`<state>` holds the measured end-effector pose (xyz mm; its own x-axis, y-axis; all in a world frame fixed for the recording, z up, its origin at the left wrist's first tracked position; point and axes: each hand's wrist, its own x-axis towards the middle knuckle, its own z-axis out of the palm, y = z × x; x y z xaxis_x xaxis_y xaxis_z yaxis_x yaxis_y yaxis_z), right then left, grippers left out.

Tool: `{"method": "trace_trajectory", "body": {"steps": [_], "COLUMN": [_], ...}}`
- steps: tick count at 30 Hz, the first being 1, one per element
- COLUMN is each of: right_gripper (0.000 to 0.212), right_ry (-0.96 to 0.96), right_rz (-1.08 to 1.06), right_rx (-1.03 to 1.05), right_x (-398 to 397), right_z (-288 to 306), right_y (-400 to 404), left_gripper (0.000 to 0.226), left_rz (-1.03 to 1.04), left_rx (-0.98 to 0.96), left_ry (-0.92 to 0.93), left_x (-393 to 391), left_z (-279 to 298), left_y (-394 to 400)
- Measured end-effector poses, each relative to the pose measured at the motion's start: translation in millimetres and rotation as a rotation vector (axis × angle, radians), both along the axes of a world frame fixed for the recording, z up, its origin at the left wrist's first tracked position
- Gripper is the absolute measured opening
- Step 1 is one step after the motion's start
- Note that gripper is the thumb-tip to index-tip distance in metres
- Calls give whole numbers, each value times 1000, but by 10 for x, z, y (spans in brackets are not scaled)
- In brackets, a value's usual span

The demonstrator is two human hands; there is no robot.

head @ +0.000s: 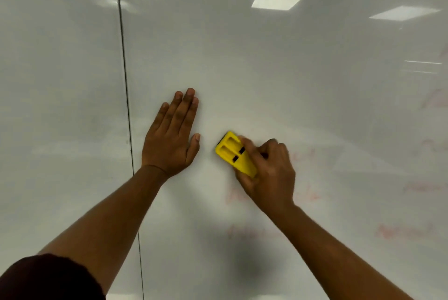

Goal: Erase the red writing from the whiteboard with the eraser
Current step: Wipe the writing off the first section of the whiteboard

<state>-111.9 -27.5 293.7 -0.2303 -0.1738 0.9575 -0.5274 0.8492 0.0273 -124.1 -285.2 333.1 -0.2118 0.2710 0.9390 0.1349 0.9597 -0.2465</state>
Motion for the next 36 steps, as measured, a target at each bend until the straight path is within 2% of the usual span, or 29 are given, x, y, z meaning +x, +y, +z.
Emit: {"method": "trace_trajectory", "body": {"steps": [4, 7, 10, 13, 16, 21, 23, 26, 28, 33, 34, 36], "right_gripper": [66, 66, 65, 64, 63, 70, 68, 64, 66, 72, 69, 65], "right_ry": [-44, -25, -31, -19, -51, -58, -45, -25, -61, -118, -112, -68], "right_rz": [51, -35, -130, -38, 16, -187, -190, -116, -92, -239, -246, -228], "right_rx": [226, 72, -102, 4, 102, -165, -186, 17, 75, -246, -267, -182], "right_x": [68, 17, -56, -23, 31, -92, -102, -21, 29, -49, -61, -53], "right_z": [-388, -341, -118, -213, -513, -348, -264, -442, -562, -245, -179, -199], "right_y": [215, 461, 373, 244, 469, 738, 607, 592, 813, 1106, 1062, 999], "left_gripper": [72, 75, 77, 77, 76, 76, 77, 78, 78, 75, 74, 73], "left_rz": [-5, 2, 14, 8, -1, 10, 15, 21, 13, -15, -24, -32], "left_rx": [15, 3, 24, 21, 19, 12, 12, 35, 69, 77, 66, 92], "left_ry": [-15, -32, -23, -12, -3, -4, -17, -43, -73, -94, -94, -97], "left_x": [33, 45, 4, -25, -33, -68, -64, -22, 19, 76, 65, 35], "left_z": [-95, -284, -377, -384, -395, -406, -400, -393, -408, -440, -449, -503], "left_y": [-5, -60, -81, -82, -102, -114, -110, -80, -32, 216, 294, 438]}}
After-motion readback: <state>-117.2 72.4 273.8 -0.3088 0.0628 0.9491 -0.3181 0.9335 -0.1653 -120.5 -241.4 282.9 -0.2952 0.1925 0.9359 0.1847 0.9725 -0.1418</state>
